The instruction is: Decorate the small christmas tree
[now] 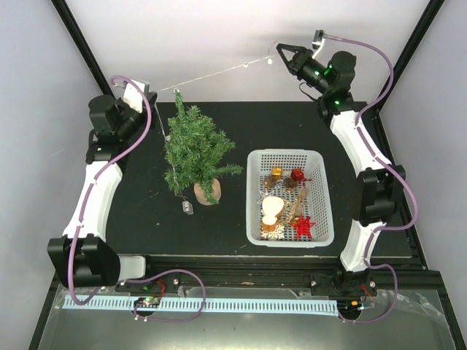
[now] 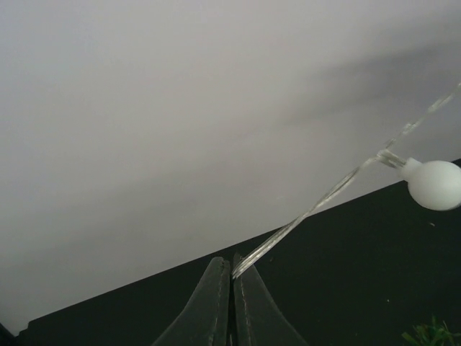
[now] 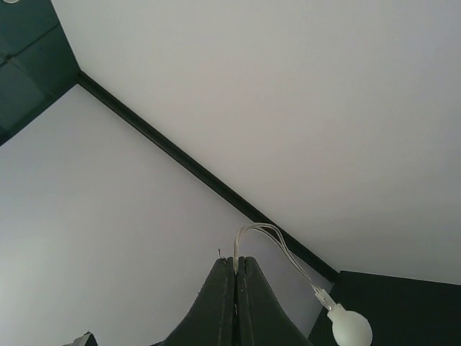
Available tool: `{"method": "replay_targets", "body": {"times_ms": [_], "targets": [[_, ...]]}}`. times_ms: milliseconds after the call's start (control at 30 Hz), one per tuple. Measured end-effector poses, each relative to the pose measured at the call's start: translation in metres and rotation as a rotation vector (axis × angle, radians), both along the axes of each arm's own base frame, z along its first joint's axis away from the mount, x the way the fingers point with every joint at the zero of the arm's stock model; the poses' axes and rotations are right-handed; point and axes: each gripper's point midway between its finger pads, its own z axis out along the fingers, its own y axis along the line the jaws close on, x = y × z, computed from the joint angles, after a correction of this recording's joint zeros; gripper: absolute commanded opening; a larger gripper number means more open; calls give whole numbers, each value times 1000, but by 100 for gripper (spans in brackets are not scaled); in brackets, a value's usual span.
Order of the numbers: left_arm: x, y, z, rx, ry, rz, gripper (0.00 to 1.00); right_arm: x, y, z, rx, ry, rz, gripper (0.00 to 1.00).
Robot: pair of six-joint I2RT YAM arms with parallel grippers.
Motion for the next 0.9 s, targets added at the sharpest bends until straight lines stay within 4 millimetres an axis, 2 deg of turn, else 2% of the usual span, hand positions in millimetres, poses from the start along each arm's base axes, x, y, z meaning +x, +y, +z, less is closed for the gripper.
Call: {"method": "replay_targets", "body": {"times_ms": [267,567,767,900], "targets": [[22,-7,-21,-7,48,-22,1,3,-10,-17,-42,12,-37,1],[28,-10,-30,-5,67,-26,2,13,-18,-65,-150,121,-104,1],[31,-22,-36,-2,77,-53,2,-6,-36,-83,-235,174,-205,1],[35,-32,-47,6,98,-74,2,-17,-47,-79,-286,168,-259,1]]}}
